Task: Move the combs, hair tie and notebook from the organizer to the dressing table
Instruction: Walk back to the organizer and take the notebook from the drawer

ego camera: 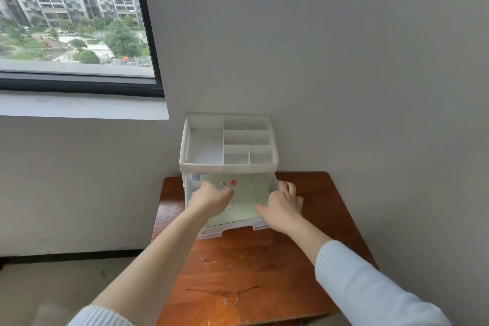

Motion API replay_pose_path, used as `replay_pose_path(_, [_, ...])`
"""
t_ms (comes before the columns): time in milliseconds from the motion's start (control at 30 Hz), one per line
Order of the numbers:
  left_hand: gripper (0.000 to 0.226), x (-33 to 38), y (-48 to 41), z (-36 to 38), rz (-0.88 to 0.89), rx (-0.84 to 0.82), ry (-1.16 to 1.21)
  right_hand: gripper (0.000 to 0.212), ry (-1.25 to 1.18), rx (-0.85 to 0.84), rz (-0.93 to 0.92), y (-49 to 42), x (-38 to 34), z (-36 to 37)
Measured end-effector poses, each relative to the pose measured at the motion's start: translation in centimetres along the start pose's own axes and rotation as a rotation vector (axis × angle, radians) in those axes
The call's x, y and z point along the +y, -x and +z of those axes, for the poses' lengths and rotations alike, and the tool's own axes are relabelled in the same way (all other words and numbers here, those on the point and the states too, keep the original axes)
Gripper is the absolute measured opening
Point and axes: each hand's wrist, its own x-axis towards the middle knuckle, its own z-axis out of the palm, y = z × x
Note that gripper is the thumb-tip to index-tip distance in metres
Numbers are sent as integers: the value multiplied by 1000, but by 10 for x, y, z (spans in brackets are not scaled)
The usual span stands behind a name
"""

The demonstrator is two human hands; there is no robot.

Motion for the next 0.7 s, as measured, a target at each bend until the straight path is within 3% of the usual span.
replay_pose_path(133, [71,6,-6,3,-66,32,-128,66,-29,10,4,-3,-1,0])
replay_pose_path(233, [70,7,-4,5,-4,102,-275,64,-35,-3,7,-4,-1,1])
replay_pose_path(433, [26,2,-6,-2,120,236,-340,60,-27,6,14,-4,-3,0])
replay_pose_path(567, [29,-3,-11,-16,113,239,-147,52,-18,-8,5,-4,-1,-3])
replay_pose_path(700, [24,-17,-10,-32,112,130,327,54,-12,28,-30,-1,1,-8])
